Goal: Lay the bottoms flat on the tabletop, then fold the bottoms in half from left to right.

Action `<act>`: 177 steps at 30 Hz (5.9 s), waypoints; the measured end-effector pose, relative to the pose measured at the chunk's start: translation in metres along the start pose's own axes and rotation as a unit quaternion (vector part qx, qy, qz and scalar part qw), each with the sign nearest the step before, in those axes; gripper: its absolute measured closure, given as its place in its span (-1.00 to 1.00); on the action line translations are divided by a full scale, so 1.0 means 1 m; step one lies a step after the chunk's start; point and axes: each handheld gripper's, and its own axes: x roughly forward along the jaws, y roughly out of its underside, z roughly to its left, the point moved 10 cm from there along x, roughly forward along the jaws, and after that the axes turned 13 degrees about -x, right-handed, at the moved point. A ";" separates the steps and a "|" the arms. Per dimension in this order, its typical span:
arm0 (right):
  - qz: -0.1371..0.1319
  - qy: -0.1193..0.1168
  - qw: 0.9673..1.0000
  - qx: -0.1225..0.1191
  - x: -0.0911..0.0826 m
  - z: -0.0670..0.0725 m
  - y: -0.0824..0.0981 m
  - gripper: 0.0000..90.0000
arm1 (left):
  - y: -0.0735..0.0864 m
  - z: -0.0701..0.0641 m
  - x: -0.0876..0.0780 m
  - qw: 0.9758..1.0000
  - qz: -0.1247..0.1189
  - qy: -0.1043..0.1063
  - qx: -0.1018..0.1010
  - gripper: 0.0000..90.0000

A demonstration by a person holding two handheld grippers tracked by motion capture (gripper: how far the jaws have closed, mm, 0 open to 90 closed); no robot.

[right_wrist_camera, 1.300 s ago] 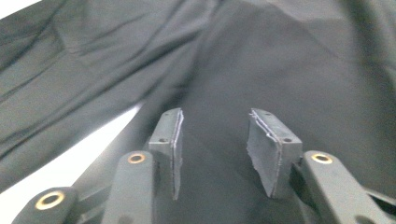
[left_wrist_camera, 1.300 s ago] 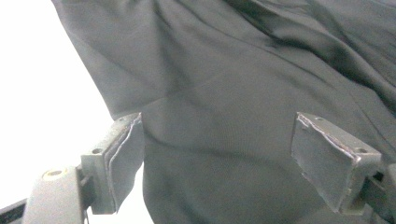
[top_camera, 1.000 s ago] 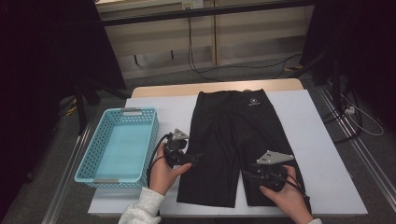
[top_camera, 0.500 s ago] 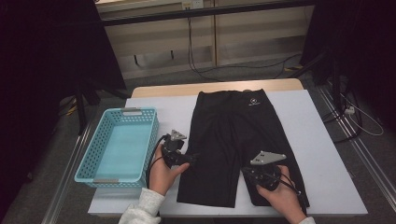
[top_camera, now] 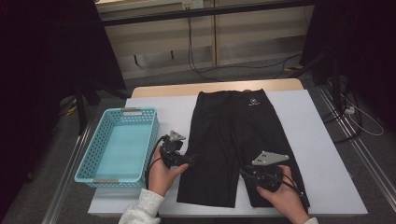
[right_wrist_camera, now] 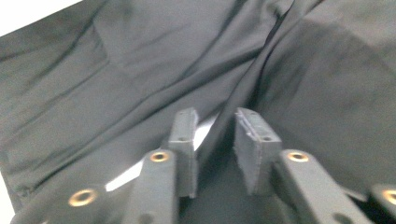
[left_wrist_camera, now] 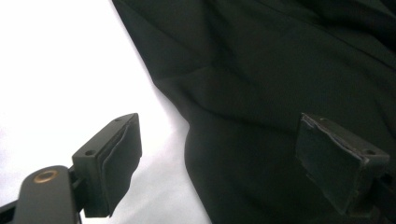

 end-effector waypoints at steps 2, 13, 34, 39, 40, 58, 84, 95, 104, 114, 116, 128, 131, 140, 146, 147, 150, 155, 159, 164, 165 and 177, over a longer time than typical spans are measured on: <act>-0.010 0.009 1.000 0.002 -0.002 -0.004 -0.004 0.28 | -0.001 0.000 0.000 1.000 -0.002 -0.001 0.002 -0.69; -0.041 0.026 0.998 0.032 -0.003 -0.021 -0.013 -0.24 | 0.002 -0.002 -0.001 1.000 0.000 0.009 -0.001 -0.72; -0.056 0.027 0.997 0.034 0.000 -0.027 -0.024 -0.56 | 0.010 0.002 -0.004 1.000 0.003 0.014 -0.021 -0.80; -0.056 0.029 0.997 0.036 0.000 -0.030 -0.023 -0.57 | 0.015 0.000 -0.004 0.999 0.014 0.022 -0.021 -0.86; -0.056 0.029 0.997 0.036 0.000 -0.030 -0.024 -0.57 | 0.016 0.000 -0.003 0.999 0.014 0.020 -0.024 -0.87; -0.060 0.026 0.997 0.030 -0.002 -0.029 -0.023 -0.58 | 0.025 0.003 -0.001 0.999 0.029 0.000 -0.042 -0.47; -0.061 0.027 0.997 0.031 -0.004 -0.027 -0.023 -0.59 | 0.031 -0.015 -0.004 0.995 0.064 0.029 -0.077 0.80; -0.063 0.031 0.997 0.031 -0.004 -0.030 -0.024 -0.61 | 0.026 -0.017 -0.009 0.993 0.059 0.049 -0.090 0.96; -0.061 0.036 0.997 0.041 -0.003 -0.037 -0.023 -0.67 | 0.018 -0.024 -0.013 0.993 0.047 0.064 -0.090 0.96; -0.065 0.046 0.996 0.047 0.000 -0.048 -0.029 -0.70 | 0.011 -0.039 -0.014 0.994 0.037 0.072 -0.078 0.96; -0.067 0.048 0.995 0.049 0.001 -0.050 -0.030 -0.71 | 0.010 -0.042 -0.013 0.994 0.037 0.074 -0.076 0.96; -0.070 0.057 0.994 0.060 0.009 -0.062 -0.038 -0.71 | 0.007 -0.062 -0.008 0.995 0.029 0.083 -0.052 0.97; -0.069 0.059 0.994 0.059 0.012 -0.064 -0.040 -0.71 | 0.005 -0.065 -0.007 0.995 0.023 0.084 -0.046 0.97; -0.085 0.059 0.992 0.069 0.021 -0.071 -0.056 -0.71 | 0.003 -0.075 -0.005 0.995 0.015 0.092 -0.039 0.97; -0.083 0.056 0.993 0.064 0.032 -0.073 -0.066 -0.71 | 0.003 -0.082 0.001 0.995 0.015 0.096 -0.032 0.97; -0.085 0.056 0.993 0.063 0.034 -0.073 -0.069 -0.71 | 0.003 -0.083 0.001 0.995 0.015 0.097 -0.030 0.97; -0.083 0.052 0.994 0.059 0.042 -0.073 -0.076 -0.71 | 0.002 -0.083 0.002 0.995 0.013 0.099 -0.029 0.97; -0.082 0.040 0.994 0.065 0.059 -0.072 -0.088 -0.68 | 0.003 -0.083 0.003 0.995 0.011 0.099 -0.029 0.97; -0.076 0.025 0.995 0.058 0.075 -0.065 -0.097 -0.65 | 0.002 -0.081 0.003 0.994 0.007 0.100 -0.033 0.97; -0.067 0.015 0.996 0.059 0.092 -0.060 -0.102 -0.62 | 0.002 -0.081 0.001 0.994 0.007 0.101 -0.033 0.97; -0.064 0.011 0.996 0.059 0.095 -0.058 -0.103 -0.62 | 0.002 -0.082 0.001 0.994 0.005 0.102 -0.035 0.97; -0.041 -0.027 0.997 0.066 0.126 -0.048 -0.113 -0.12 | 0.000 -0.085 0.000 0.993 -0.005 0.115 -0.036 0.97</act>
